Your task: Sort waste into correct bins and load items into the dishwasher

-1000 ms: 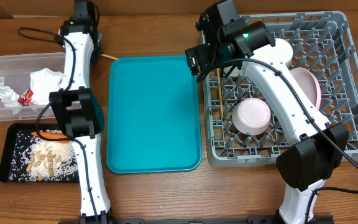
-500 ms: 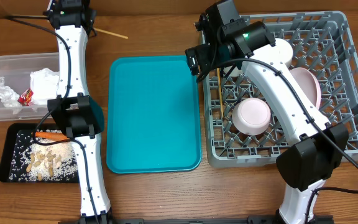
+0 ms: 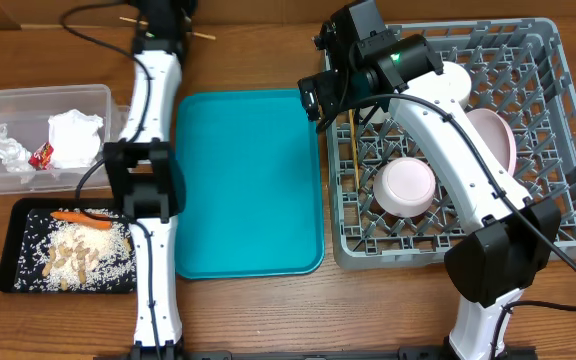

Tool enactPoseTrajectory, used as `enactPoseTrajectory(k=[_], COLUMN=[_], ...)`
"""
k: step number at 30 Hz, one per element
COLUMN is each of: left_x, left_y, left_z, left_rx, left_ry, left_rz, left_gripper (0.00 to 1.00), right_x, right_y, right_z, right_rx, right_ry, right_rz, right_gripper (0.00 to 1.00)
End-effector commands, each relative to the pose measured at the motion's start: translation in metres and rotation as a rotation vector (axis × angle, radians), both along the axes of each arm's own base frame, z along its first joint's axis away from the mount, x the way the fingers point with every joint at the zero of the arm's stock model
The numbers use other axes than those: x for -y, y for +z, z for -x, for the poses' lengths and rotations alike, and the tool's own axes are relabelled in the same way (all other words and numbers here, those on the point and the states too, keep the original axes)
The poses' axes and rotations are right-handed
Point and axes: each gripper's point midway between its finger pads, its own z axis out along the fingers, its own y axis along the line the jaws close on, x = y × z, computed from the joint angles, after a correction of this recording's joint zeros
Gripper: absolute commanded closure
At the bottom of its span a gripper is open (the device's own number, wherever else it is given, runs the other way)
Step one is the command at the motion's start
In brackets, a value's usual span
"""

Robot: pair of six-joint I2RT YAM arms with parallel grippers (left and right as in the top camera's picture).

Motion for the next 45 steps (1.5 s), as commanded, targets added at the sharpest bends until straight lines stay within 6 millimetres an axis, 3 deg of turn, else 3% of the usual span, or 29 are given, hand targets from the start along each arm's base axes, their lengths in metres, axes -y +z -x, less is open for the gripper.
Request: enactPoseTrajectory(k=[1, 5, 8, 11, 13, 20, 35, 41, 45], left_x=[0.002, 0.002, 0.003, 0.001, 0.001, 0.003, 0.002, 0.001, -0.004], left_y=[0.001, 0.011, 0.020, 0.018, 0.011, -0.020, -0.113, -0.120, -0.122], left_z=[0.001, -0.004, -0.008, -0.007, -0.007, -0.013, -0.016, -0.012, 0.000], left_rx=[-0.001, 0.043, 0.081, 0.069, 0.050, 0.033, -0.006, -0.044, -0.174], left_ry=[-0.043, -0.045, -0.049, -0.050, -0.074, -0.123, -0.122, -0.138, -0.163], left_rz=[-0.066, -0.076, -0.085, -0.122, -0.171, -0.248, -0.247, -0.276, -0.335], left_gripper=[0.67, 0.70, 0.87, 0.92, 0.96, 0.96, 0.96, 0.96, 0.96], right_x=[0.002, 0.002, 0.002, 0.002, 0.002, 0.002, 0.002, 0.002, 0.002], right_y=[0.003, 0.003, 0.003, 0.003, 0.003, 0.003, 0.003, 0.003, 0.003], right_z=[-0.002, -0.002, -0.002, -0.002, -0.002, -0.002, -0.002, -0.002, -0.002], right_rx=[0.011, 0.011, 0.011, 0.011, 0.011, 0.011, 0.011, 0.011, 0.011], right_ry=[-0.008, -0.008, -0.008, -0.008, -0.008, -0.008, -0.008, -0.008, -0.008], right_rz=[-0.001, -0.001, -0.001, -0.001, -0.001, -0.001, -0.001, -0.001, -0.001], right_gripper=[0.00, 0.00, 0.00, 0.00, 0.00, 0.00, 0.00, 0.00, 0.00])
